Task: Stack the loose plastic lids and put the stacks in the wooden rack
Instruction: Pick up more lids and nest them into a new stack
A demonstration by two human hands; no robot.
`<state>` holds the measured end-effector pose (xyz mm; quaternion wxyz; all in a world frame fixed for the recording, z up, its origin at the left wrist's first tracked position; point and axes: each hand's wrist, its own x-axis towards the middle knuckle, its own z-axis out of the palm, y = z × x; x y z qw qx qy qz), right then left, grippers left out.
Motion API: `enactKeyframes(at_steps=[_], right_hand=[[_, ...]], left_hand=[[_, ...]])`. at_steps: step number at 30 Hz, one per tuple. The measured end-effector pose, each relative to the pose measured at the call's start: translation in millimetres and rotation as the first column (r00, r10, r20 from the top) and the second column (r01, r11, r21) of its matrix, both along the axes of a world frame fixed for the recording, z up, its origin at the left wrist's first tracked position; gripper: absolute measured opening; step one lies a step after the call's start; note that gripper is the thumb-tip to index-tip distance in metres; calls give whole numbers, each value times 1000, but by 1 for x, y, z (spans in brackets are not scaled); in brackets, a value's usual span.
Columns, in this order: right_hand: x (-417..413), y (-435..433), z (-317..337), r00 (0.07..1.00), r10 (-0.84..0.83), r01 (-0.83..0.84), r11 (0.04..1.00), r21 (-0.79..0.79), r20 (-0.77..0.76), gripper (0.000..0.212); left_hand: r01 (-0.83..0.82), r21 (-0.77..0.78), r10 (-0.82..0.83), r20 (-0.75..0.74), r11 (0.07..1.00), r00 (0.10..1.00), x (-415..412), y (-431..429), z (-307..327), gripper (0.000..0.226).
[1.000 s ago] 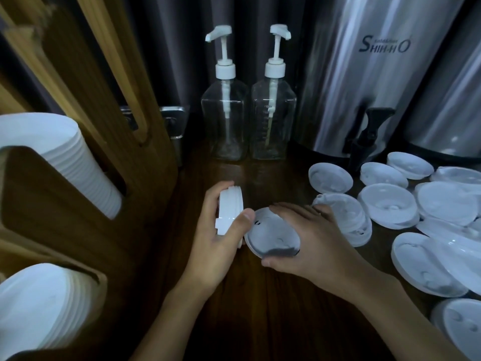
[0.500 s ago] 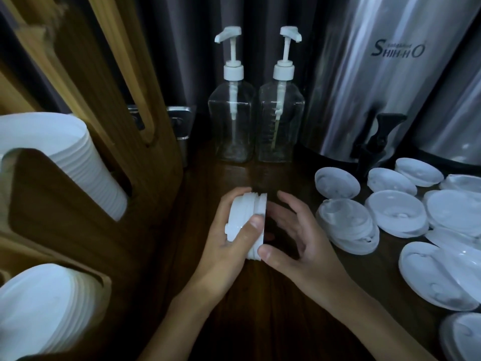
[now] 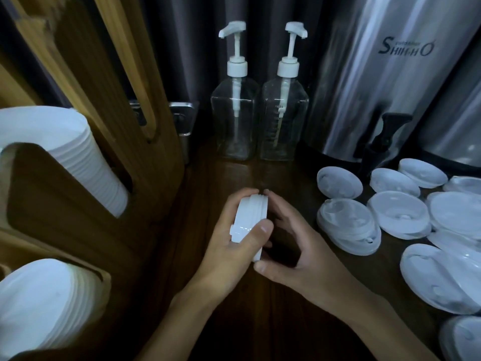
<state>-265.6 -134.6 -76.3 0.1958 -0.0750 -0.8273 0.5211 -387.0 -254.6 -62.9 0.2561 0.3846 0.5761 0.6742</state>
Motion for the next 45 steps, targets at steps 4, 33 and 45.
enactKeyframes(at_steps=[4, 33, 45], right_hand=[[0, 4, 4, 999, -36, 36, 999, -5, -25, 86], [4, 8, 16, 997, -76, 79, 978, 193, -20, 84], [44, 72, 21, 665, -727, 341, 499, 797, 172, 79]], left_hand=[[-18, 7, 18, -77, 1000, 997, 1, 1, -2, 52], [-53, 16, 54, -93, 998, 994, 2, 8, -5, 49], [-3, -79, 6, 37, 997, 999, 6, 37, -8, 62]])
